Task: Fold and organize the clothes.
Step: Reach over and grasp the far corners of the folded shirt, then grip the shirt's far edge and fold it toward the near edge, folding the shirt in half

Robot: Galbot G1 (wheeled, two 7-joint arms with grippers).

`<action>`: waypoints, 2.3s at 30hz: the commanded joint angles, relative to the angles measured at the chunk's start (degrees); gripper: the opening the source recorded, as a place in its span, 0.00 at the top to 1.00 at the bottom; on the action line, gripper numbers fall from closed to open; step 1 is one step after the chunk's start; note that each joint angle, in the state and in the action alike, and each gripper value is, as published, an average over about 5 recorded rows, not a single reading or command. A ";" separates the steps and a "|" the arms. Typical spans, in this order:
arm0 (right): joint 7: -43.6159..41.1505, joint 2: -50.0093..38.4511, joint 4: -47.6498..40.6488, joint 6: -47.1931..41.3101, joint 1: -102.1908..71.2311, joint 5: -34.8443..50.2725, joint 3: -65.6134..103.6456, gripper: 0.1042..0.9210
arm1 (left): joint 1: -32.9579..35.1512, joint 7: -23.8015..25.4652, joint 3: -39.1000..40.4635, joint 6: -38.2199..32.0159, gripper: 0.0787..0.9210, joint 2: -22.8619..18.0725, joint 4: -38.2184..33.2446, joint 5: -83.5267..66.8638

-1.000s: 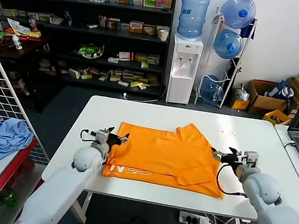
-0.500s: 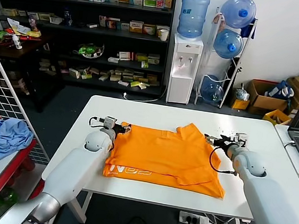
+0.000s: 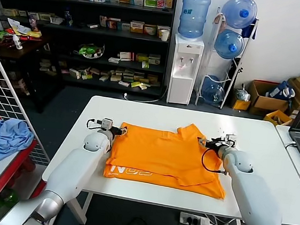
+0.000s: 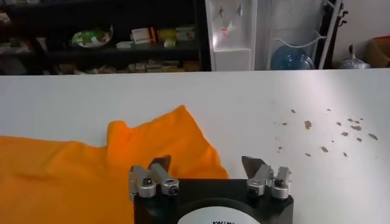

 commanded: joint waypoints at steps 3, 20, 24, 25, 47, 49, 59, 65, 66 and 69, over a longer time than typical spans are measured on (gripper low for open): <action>-0.81 2.15 -4.13 2.75 1.69 -2.55 -0.46 0.43 | 0.11 0.40 -1.25 -1.35 0.35 -0.31 1.82 0.10; 1.10 1.73 -0.69 4.76 1.31 0.83 -1.62 0.98 | 1.19 1.98 -0.49 -4.17 0.92 0.10 -1.26 -2.34; 2.99 0.06 4.15 4.41 -0.53 2.66 -2.14 0.98 | 2.15 1.66 0.29 -4.54 0.99 1.14 -4.37 -3.39; 3.55 -0.49 5.55 4.39 -1.18 2.82 -2.03 0.98 | 2.73 1.44 0.45 -4.37 0.99 1.60 -5.75 -3.74; 14.07 -18.57 49.26 1.27 -38.10 4.96 8.47 0.98 | 25.65 -2.83 -3.64 -0.47 0.99 17.06 -41.45 -13.56; 14.75 -18.85 51.92 1.24 -41.55 4.06 9.61 0.98 | 27.82 -3.23 -4.03 -0.21 0.99 18.09 -44.55 -14.42; 17.62 -17.52 54.69 -0.65 -48.97 -0.10 10.78 0.98 | 36.35 -4.10 -3.90 0.00 0.99 18.61 -49.66 -14.25; 18.13 -16.27 51.56 -0.35 -46.38 0.07 10.39 0.87 | 33.80 -4.43 -2.76 -2.04 0.95 16.24 -43.73 -11.80; 18.23 -16.32 51.57 -0.18 -46.10 0.31 10.45 0.83 | 33.26 -4.45 -2.87 -2.24 0.92 16.05 -43.15 -11.84; 18.47 -16.79 52.27 0.04 -45.81 1.06 10.68 0.73 | 31.90 -4.64 -3.20 -2.27 0.82 16.13 -42.26 -12.53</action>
